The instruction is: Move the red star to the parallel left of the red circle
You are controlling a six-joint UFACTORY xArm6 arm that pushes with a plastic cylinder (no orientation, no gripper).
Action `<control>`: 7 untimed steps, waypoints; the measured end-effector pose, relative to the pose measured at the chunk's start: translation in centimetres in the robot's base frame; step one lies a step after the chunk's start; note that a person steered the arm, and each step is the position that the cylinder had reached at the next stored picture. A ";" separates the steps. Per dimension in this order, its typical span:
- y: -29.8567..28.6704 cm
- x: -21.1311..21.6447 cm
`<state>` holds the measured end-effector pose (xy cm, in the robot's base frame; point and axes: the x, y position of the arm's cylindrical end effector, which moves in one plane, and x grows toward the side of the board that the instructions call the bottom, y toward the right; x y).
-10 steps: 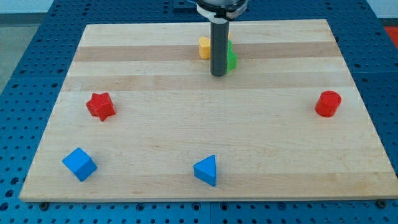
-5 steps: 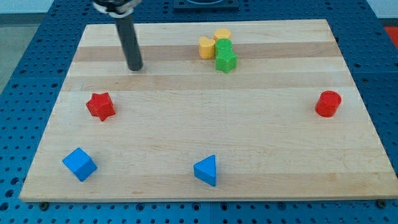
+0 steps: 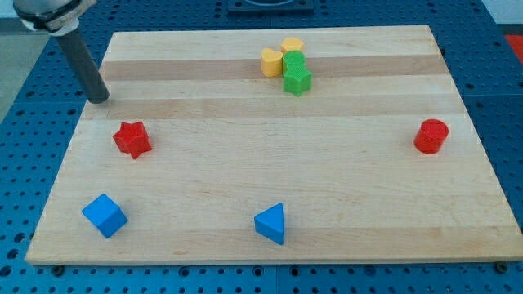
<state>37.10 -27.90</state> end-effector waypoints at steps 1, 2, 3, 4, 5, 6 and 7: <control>1.3 3.3; 2.6 4.5; 3.3 4.7; 3.3 4.7; 4.1 6.6; 4.2 6.6; 7.5 6.6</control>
<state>43.71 -20.35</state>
